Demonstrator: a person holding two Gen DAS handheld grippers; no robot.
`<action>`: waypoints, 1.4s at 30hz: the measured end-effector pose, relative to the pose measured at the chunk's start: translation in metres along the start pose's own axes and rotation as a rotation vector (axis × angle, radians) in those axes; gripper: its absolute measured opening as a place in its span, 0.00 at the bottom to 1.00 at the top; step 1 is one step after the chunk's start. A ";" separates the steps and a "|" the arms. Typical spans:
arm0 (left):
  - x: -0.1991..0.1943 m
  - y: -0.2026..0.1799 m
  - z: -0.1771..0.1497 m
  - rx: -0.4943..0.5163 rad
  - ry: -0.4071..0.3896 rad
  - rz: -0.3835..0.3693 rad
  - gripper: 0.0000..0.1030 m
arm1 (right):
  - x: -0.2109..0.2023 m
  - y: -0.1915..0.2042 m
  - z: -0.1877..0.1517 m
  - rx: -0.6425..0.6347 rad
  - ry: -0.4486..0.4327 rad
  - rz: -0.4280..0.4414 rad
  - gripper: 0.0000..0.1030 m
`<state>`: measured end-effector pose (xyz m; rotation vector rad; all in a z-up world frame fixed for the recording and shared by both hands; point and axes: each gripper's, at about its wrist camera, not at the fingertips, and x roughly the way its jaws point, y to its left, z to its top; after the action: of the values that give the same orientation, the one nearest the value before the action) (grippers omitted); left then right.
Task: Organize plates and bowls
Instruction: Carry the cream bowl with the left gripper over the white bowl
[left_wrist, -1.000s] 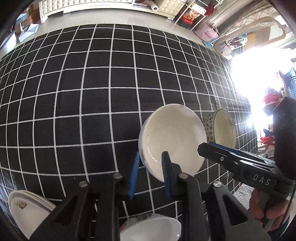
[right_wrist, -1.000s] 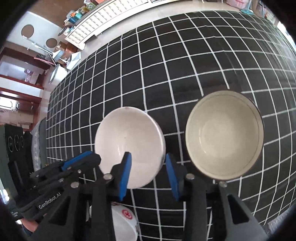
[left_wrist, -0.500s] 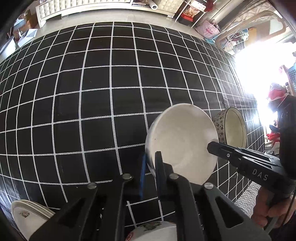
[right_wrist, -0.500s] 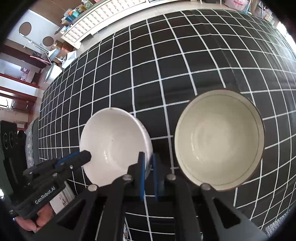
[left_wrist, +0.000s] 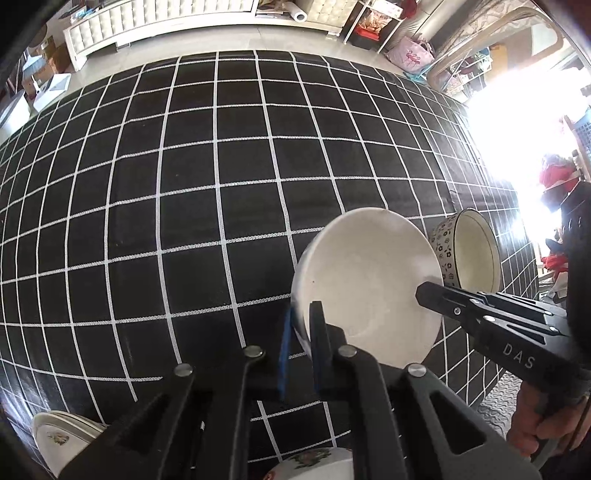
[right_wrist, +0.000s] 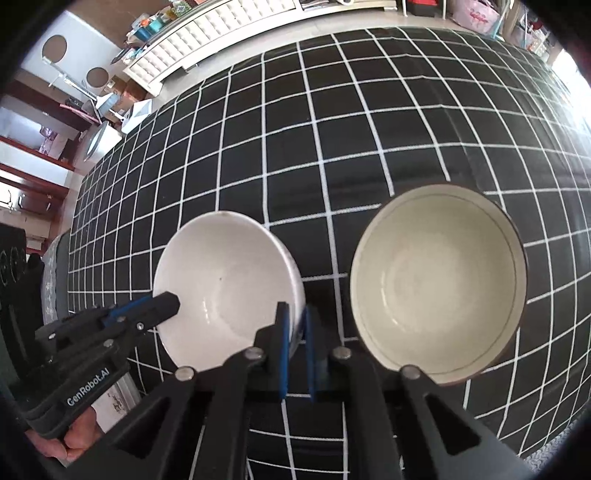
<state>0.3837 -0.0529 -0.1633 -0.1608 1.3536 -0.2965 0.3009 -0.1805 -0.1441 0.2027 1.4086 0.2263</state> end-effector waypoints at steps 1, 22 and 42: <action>0.000 -0.001 0.000 0.001 -0.001 0.000 0.08 | -0.001 0.000 -0.001 0.001 -0.003 -0.005 0.10; -0.089 -0.029 -0.049 0.018 -0.106 0.005 0.07 | -0.077 0.046 -0.043 -0.029 -0.108 0.009 0.10; -0.105 -0.004 -0.142 -0.033 -0.095 0.018 0.07 | -0.059 0.069 -0.126 -0.020 -0.045 0.025 0.10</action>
<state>0.2257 -0.0171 -0.0943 -0.1882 1.2654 -0.2483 0.1654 -0.1298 -0.0881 0.2076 1.3595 0.2553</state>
